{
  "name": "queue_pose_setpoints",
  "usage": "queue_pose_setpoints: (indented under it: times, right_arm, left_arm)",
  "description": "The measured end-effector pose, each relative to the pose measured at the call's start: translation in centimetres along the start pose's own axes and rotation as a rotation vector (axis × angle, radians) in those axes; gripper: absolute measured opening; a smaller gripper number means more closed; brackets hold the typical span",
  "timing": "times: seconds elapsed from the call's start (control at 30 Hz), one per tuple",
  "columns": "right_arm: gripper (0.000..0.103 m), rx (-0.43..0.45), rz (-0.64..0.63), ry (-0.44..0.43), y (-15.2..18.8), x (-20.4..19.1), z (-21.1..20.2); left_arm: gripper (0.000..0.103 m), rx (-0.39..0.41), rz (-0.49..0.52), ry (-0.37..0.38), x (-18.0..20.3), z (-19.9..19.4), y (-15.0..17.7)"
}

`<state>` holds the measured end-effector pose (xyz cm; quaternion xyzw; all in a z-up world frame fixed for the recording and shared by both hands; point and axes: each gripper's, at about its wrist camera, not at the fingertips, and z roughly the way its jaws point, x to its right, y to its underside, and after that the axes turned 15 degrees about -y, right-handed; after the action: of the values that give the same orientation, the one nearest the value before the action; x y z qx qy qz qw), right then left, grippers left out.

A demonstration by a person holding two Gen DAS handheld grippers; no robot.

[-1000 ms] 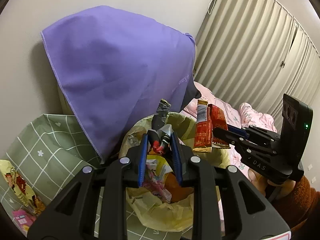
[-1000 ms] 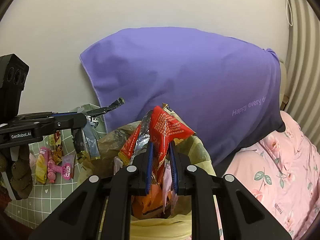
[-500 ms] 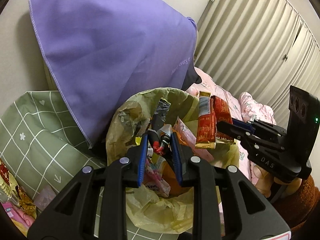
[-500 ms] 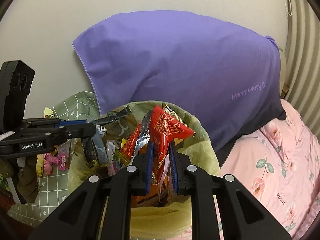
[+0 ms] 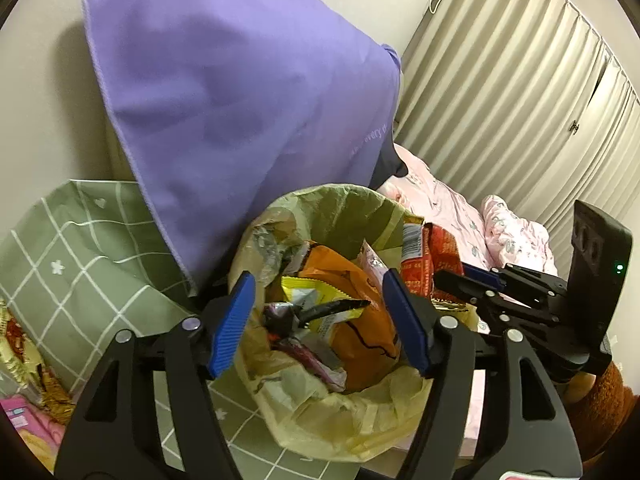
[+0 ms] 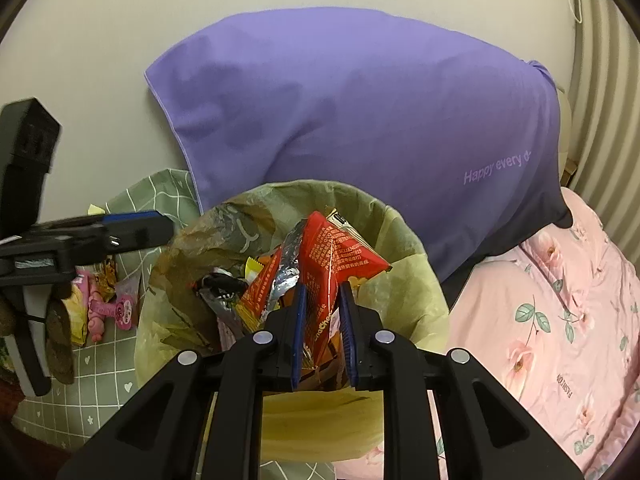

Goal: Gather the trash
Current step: 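Open both tools over the bin to drop the two wrappers, then grasp the pink-yellow chip bag with the left tool while the right tool grasps the yellow snack bar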

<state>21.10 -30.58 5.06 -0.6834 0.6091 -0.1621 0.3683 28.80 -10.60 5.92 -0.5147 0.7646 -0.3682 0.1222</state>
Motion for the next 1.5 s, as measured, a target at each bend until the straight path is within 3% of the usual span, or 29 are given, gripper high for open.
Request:
queue_pose_setpoints:
  times: [0.2, 0.4, 0.57, 0.7, 0.83, 0.93, 1.13, 1.23, 1.43, 1.5]
  right_arm:
    - [0.036, -0.020, -0.015, 0.022, 0.3, -0.9, 0.9]
    - [0.036, -0.004, -0.024, 0.020, 0.5, -2.3, 0.9]
    - [0.036, 0.047, -0.076, -0.028, 0.0, -5.7, 0.9]
    - [0.036, 0.064, -0.114, -0.115, -0.5, -8.8, 1.8]
    - [0.048, 0.026, -0.140, -0.237, -0.7, -12.0, 4.1]
    - [0.048, -0.022, -0.184, -0.299, -0.6, -14.5, 6.1]
    - [0.048, -0.092, -0.236, -0.415, -0.8, -19.4, 10.9]
    - [0.048, -0.111, -0.242, -0.475, -1.3, -21.8, 13.6]
    - [0.048, -0.132, -0.256, -0.484, -3.0, -26.0, 19.0]
    - [0.048, -0.139, -0.265, -0.450, -3.3, -26.7, 20.8]
  left_arm:
    - [0.068, 0.040, -0.067, -0.058, -2.7, -2.4, 0.8]
    - [0.069, 0.053, -0.173, -0.130, -7.1, -4.7, 3.2]
    - [0.069, 0.059, -0.248, -0.269, -11.8, -7.2, 6.6]
    - [0.069, 0.062, -0.349, -0.370, -16.3, -9.7, 9.9]
    - [0.068, 0.057, -0.475, -0.457, -20.6, -12.2, 13.6]
    - [0.069, 0.053, -0.528, -0.483, -22.0, -13.4, 15.7]
    - [0.069, 0.047, -0.563, -0.528, -22.9, -15.8, 18.6]
    - [0.069, 0.040, -0.531, -0.575, -22.8, -17.2, 20.2]
    - [0.069, 0.038, -0.528, -0.590, -23.4, -18.1, 21.2]
    - [0.069, 0.028, -0.524, -0.587, -23.7, -18.0, 21.4]
